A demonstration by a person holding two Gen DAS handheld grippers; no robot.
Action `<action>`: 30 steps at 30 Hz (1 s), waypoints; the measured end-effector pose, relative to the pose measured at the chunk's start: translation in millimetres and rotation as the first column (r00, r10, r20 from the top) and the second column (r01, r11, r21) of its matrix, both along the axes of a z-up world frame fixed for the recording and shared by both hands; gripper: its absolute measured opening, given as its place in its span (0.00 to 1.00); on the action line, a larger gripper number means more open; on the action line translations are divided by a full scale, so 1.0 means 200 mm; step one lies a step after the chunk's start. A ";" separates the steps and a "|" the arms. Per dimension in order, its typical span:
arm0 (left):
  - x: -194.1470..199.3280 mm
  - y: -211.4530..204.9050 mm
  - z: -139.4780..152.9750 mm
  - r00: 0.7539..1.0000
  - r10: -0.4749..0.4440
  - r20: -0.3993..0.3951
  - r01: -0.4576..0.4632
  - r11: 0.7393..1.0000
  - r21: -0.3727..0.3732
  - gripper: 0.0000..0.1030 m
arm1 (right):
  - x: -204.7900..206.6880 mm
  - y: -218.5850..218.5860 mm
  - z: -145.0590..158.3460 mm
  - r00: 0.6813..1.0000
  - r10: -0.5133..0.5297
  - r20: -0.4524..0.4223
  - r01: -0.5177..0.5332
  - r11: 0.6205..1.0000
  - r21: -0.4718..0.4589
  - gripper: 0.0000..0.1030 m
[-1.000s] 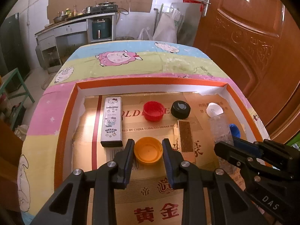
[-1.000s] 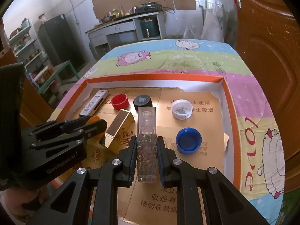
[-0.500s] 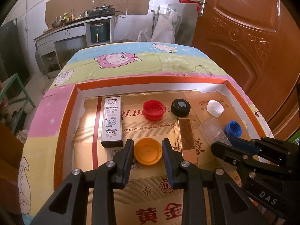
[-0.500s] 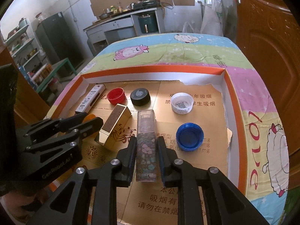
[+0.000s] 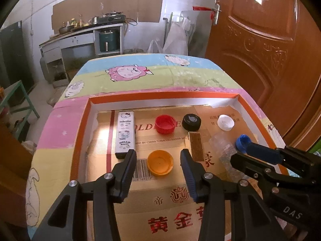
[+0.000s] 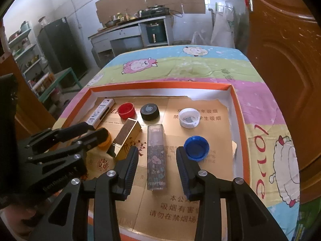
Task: Organize rigid objects
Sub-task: 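Move both tools back toward the teal lighter and orange printed cap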
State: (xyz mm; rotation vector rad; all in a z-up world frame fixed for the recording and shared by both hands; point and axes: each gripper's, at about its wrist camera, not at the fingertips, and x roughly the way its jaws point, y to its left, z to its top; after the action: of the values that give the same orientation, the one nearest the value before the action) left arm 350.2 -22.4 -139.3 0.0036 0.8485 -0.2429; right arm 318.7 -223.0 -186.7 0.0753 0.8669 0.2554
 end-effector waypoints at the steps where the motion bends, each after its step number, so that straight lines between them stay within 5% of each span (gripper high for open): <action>1: -0.01 0.00 0.00 1.000 0.001 0.001 -0.001 1.000 -0.001 0.44 | -0.01 0.00 0.00 1.000 -0.002 0.001 0.002 1.000 0.000 0.39; 30: -0.32 0.03 0.21 0.998 0.001 0.062 0.001 1.000 -0.030 0.44 | -0.34 -0.09 0.19 0.997 -0.052 0.056 0.053 0.999 -0.006 0.39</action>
State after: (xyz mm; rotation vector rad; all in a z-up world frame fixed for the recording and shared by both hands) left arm 285.3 -15.9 -96.4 -0.0170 0.7830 -0.2547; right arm 249.8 -240.2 -148.8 0.0838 0.8093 0.2043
